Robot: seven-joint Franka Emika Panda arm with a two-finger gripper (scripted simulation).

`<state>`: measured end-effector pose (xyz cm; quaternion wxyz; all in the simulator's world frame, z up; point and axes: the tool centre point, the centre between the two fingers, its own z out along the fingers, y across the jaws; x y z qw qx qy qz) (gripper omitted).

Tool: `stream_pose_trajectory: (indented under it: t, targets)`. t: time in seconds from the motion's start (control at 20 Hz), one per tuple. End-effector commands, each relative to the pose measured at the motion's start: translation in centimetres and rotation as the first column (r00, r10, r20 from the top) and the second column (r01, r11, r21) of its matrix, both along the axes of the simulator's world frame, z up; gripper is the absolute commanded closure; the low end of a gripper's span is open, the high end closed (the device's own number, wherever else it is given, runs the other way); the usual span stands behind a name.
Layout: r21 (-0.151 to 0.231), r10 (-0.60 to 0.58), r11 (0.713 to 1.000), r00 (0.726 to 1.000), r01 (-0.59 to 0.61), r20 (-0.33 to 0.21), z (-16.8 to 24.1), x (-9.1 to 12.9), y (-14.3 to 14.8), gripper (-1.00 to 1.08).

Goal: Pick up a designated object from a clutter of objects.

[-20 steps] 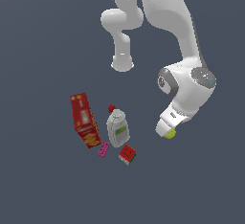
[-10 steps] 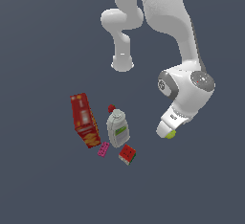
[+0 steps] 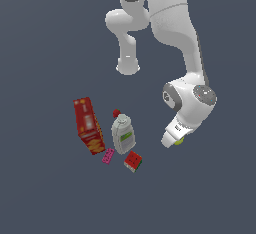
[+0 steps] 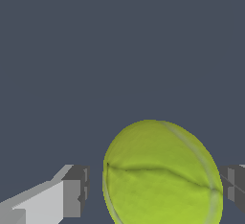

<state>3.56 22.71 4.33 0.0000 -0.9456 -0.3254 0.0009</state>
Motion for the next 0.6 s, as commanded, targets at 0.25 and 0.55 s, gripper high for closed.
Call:
stream_pose_trajectory:
  t: [0.25,0.55]
  targets:
    - [0.001,0.0,1.0,1.0,0.0,0.002,-0.22,0.1,0.04,1.08]
    - [0.0,-0.001,1.0,1.0,0.001,0.002,-0.14,0.12,-0.02,1.08]
